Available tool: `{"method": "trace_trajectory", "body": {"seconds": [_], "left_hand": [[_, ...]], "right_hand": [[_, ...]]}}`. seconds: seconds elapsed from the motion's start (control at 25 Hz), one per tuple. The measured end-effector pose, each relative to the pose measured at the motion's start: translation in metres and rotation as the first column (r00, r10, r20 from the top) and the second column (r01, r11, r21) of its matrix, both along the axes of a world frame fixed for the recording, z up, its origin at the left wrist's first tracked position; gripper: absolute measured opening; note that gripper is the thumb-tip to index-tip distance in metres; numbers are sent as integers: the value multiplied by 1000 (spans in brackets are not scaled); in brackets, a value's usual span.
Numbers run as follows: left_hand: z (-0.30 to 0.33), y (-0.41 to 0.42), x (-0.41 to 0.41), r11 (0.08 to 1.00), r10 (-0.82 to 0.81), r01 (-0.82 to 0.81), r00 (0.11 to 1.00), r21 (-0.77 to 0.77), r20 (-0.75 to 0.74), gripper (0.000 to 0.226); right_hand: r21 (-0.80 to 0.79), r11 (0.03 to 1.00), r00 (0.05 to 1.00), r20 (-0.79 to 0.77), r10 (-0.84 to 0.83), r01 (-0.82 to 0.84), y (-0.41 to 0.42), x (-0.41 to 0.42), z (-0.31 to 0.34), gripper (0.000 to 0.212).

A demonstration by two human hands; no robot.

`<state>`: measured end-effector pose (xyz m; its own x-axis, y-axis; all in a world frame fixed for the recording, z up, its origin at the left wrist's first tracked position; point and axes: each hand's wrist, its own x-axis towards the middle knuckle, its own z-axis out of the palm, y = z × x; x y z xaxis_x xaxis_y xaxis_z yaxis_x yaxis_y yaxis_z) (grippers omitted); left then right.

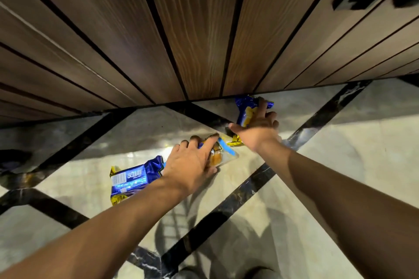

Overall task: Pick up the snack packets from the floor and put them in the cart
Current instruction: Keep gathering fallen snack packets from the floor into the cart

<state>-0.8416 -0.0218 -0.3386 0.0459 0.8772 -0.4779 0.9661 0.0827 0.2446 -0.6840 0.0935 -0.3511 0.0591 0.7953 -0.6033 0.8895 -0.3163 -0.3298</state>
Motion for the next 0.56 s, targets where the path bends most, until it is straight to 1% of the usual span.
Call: {"method": "trace_trajectory", "body": {"seconds": [0.08, 0.16, 0.28, 0.36, 0.44, 0.52, 0.56], "left_hand": [[-1, 4, -2, 994, 109, -107, 992, -25, 70, 82], [0, 6, -4, 986, 163, -160, 981, -37, 107, 81], [-2, 7, -3, 959, 285, -282, 945, -41, 159, 79], [-4, 6, 1, 909, 418, -404, 871, -106, 260, 74], [1, 7, 6, 833, 550, -525, 744, -177, 379, 63], [23, 9, 6, 752, 646, -628, 641, -202, 415, 57], [40, 9, 5, 726, 671, -658, 611, -203, 420, 58]], "right_hand": [[48, 999, 999, -36, -21, 22, 2, -2, -2, 101], [90, 996, 998, -56, -24, 29, 3, -1, -4, 95], [122, 993, 998, -60, 3, 4, 1, 4, -2, 93], [135, 991, 995, -98, 7, 7, -6, 6, 4, 93], [163, 986, 986, -168, 5, 23, -18, 8, 20, 91], [163, 985, 977, -212, -15, 50, -30, 9, 49, 87], [149, 987, 973, -227, -24, 59, -37, 10, 68, 85]]}}
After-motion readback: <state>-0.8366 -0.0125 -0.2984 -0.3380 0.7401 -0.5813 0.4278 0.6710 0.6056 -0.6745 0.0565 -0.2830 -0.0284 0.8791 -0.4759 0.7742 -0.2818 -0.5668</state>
